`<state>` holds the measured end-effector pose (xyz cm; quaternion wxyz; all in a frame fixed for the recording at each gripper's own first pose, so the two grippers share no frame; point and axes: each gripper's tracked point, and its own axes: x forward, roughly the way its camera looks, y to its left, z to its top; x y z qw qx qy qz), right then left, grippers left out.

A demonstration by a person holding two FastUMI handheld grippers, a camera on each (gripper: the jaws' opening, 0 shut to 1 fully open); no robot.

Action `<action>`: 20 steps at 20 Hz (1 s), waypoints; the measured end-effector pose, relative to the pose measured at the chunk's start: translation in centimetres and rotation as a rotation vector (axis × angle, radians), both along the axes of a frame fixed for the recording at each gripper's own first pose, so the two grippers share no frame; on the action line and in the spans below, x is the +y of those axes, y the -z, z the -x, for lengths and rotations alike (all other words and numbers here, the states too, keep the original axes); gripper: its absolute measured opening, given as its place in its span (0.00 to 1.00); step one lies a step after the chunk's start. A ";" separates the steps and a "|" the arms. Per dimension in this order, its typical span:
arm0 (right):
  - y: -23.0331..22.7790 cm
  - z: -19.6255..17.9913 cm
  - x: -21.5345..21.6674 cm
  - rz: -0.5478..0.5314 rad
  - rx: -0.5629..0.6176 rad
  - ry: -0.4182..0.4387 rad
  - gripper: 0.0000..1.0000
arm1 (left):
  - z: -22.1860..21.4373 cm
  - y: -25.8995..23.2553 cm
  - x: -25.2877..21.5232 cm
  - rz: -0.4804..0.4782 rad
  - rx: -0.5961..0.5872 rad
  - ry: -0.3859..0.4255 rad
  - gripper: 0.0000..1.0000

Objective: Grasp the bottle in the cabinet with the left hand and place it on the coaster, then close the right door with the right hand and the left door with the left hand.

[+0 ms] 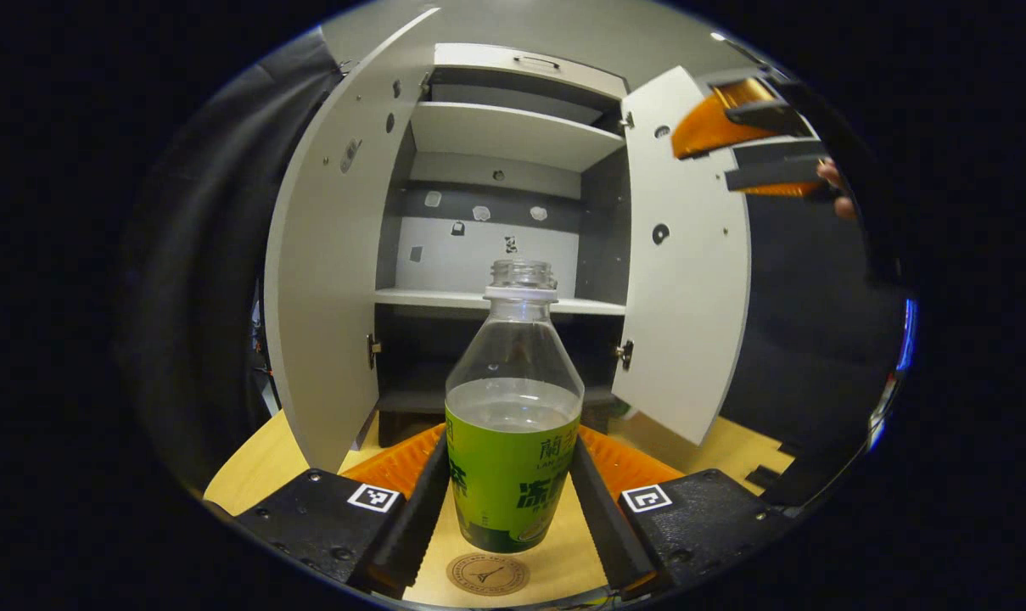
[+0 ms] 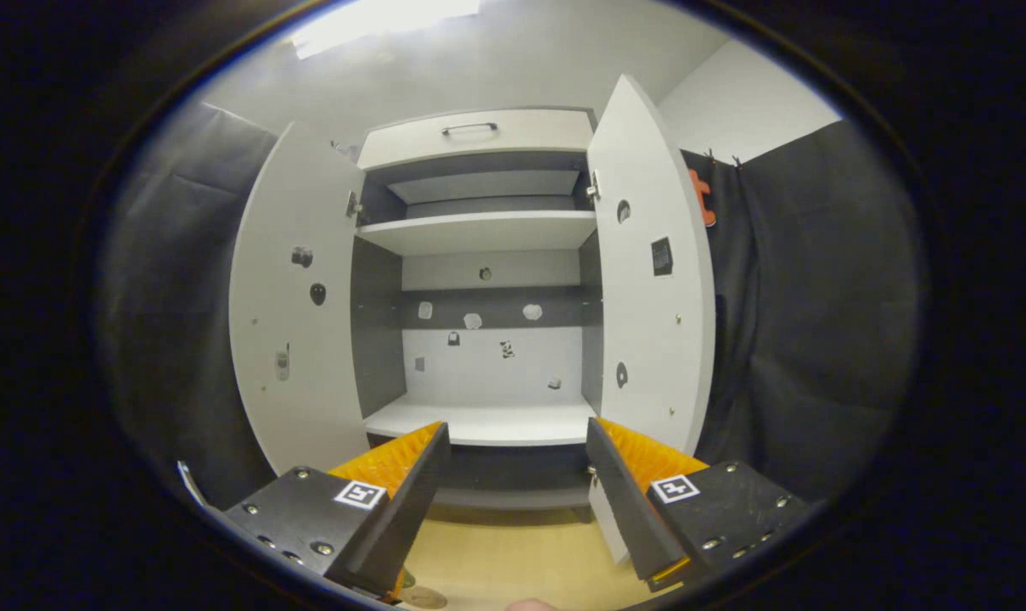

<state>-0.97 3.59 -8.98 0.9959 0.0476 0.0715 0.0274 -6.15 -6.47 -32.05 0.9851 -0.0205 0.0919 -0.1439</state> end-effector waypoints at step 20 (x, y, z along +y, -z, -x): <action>6.2 -3.8 5.0 0.025 0.064 -0.117 0.98 | 1.5 11.6 0.9 -0.083 0.205 0.065 0.82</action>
